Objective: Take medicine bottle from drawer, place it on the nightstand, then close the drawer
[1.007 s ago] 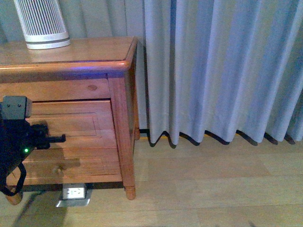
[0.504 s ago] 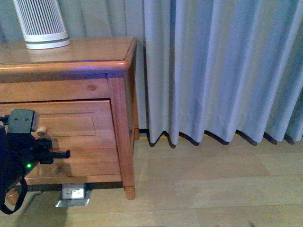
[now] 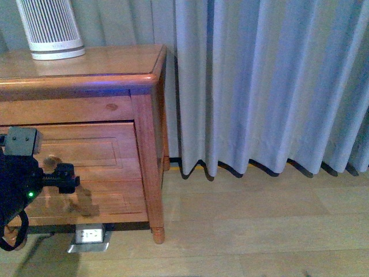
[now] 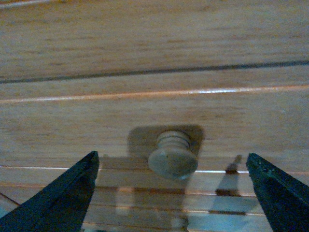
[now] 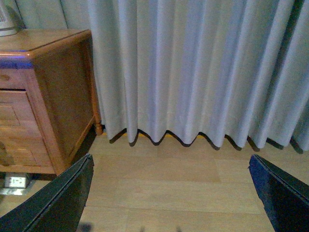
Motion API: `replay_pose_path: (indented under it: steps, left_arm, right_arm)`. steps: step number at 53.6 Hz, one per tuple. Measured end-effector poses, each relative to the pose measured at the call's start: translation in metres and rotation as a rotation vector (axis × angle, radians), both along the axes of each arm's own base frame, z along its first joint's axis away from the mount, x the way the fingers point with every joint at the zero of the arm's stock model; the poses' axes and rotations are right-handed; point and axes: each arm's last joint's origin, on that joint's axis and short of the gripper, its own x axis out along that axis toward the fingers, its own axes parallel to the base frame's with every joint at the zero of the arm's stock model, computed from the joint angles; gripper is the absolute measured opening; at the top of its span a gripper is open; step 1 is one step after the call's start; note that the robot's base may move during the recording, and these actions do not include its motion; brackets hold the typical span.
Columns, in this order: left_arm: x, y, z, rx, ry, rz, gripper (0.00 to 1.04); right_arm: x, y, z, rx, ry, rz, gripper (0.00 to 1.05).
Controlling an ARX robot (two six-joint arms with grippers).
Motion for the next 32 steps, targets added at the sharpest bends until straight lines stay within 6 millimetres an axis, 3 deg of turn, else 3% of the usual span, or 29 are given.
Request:
replay_pose_path:
  steps: [18,32]
  left_arm:
    - [0.0057,0.0001,0.0029,-0.017,0.002,-0.007,0.97]
    - [0.0058,-0.0001,0.0027,-0.04,0.002,-0.002,0.55]
  right_arm:
    - [0.0,0.0,0.0,0.0,0.0,0.0,0.98]
    - [0.0,0.0,0.0,0.0,0.0,0.0,0.98]
